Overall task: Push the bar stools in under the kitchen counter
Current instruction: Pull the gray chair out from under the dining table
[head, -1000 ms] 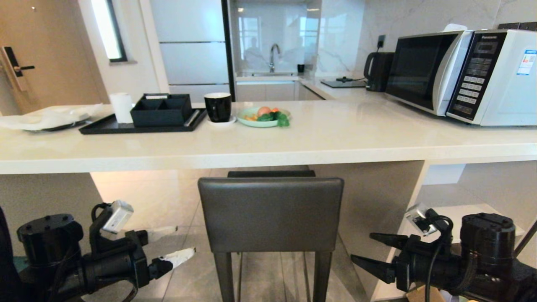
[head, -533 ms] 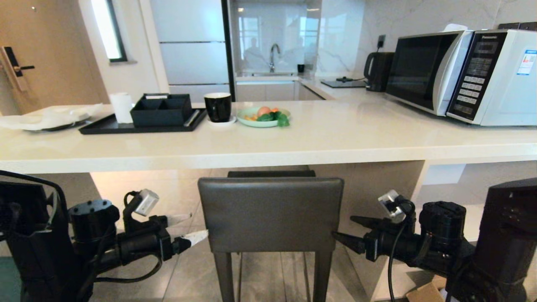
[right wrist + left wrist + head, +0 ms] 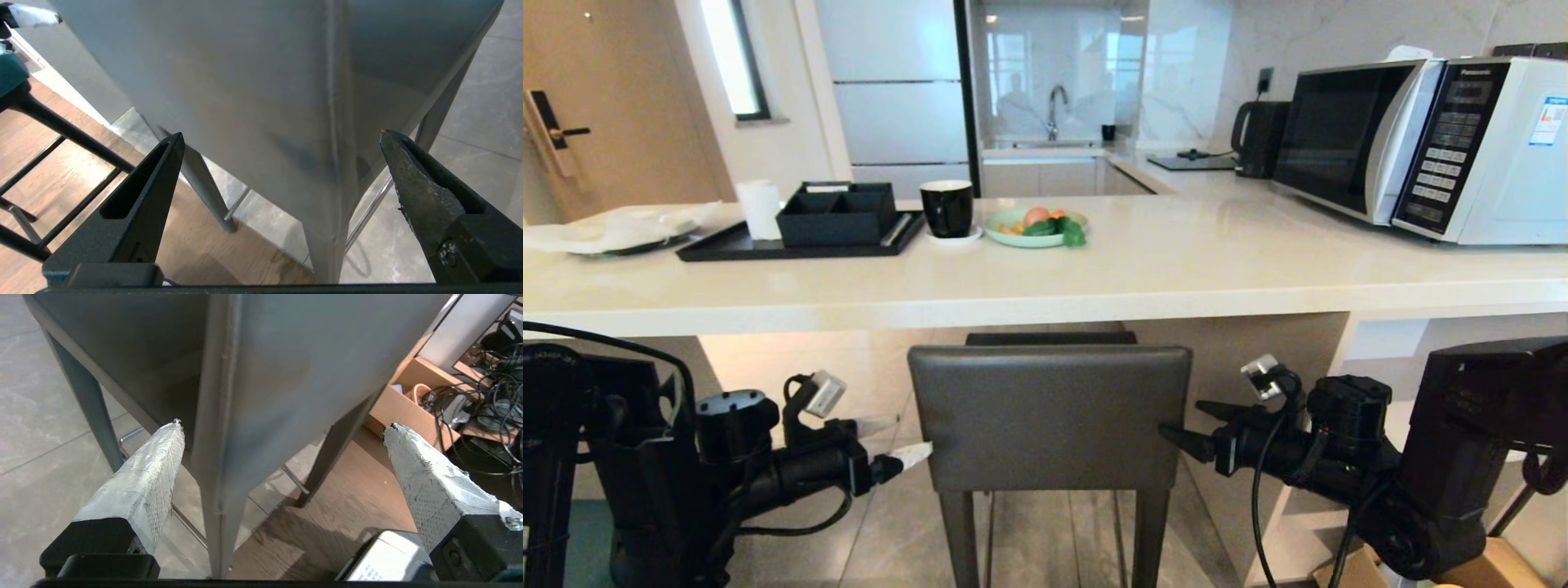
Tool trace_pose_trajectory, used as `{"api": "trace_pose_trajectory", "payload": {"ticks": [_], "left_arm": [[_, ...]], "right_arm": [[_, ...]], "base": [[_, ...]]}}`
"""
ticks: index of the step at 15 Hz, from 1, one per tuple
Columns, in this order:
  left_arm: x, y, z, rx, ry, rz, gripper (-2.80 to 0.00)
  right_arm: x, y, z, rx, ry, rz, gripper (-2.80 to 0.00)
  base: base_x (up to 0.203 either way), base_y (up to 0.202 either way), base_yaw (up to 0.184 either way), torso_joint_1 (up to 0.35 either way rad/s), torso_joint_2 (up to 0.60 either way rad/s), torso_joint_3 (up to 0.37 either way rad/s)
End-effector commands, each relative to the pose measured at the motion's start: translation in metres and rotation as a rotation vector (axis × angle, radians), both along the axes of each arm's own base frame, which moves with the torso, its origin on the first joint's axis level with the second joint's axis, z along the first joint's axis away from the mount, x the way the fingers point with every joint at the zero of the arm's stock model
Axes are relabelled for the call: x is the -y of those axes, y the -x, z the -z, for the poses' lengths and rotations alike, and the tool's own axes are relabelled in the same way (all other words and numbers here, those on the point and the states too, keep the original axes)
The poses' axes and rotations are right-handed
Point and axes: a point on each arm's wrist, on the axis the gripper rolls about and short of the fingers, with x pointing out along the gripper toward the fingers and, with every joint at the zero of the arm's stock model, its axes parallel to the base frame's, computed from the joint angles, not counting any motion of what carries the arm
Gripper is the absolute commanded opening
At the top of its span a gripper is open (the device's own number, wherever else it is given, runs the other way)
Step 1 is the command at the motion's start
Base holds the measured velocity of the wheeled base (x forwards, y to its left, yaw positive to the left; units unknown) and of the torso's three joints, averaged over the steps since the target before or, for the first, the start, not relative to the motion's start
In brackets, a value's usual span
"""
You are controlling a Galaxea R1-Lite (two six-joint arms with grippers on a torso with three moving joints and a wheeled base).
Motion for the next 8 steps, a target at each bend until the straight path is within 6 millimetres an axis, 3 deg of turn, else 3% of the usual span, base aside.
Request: {"api": "trace_pose_trajectory", "payload": {"ticks": [1,8], "left_arm": [[0.000,-0.011,0.004,0.022,0.002,0.004,0.00],[0.003,-0.034,0.015,0.059,0.006,0.022,0.00]], "right_arm": [[-0.001,-0.009,-0.001,0.018,-0.005,-0.001,0.00],[-0.006,-0.032,0.005,0.031,-0.009,-0.003,0.00]], "base": [[0.000,0.000,0.000,0.000,0.00,0.000],[0.000,0.000,0.000,0.000,0.00,0.000]]}}
